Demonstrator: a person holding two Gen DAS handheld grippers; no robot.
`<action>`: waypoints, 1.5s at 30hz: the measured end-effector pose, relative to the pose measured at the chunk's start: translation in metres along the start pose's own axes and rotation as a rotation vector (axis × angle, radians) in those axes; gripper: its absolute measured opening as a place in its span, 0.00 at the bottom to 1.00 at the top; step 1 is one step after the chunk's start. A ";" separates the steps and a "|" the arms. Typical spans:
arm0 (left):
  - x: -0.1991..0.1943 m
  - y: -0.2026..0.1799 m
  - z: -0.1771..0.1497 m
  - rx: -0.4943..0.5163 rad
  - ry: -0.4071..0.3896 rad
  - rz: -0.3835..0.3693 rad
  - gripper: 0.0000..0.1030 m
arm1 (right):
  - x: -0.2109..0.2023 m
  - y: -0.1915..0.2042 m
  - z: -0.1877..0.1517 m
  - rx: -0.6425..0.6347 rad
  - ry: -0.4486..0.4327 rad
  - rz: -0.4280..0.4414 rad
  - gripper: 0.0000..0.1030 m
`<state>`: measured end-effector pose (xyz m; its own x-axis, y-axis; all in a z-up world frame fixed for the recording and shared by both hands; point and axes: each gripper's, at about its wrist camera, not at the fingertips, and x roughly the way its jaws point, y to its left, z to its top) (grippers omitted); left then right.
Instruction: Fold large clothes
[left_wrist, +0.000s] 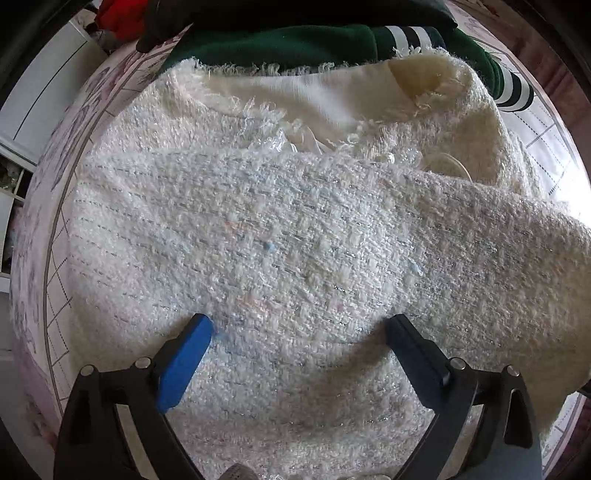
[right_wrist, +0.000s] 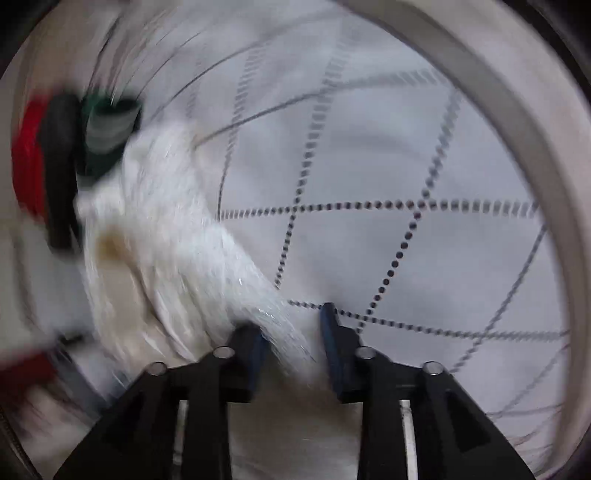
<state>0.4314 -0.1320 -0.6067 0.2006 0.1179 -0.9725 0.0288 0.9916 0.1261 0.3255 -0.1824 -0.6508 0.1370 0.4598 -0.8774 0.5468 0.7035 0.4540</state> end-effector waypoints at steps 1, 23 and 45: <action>0.000 -0.002 0.000 0.002 0.000 0.000 0.96 | 0.002 0.005 -0.004 -0.057 0.004 -0.035 0.30; -0.049 0.029 -0.068 0.107 -0.092 0.026 0.96 | -0.036 -0.016 -0.111 -0.048 0.058 -0.225 0.53; -0.096 -0.085 -0.216 0.008 0.083 0.210 0.96 | -0.141 -0.097 -0.105 -0.284 0.114 -0.448 0.81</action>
<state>0.1983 -0.2165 -0.5661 0.1221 0.3263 -0.9373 0.0024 0.9443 0.3290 0.1666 -0.2586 -0.5553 -0.1571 0.1256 -0.9796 0.2839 0.9558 0.0770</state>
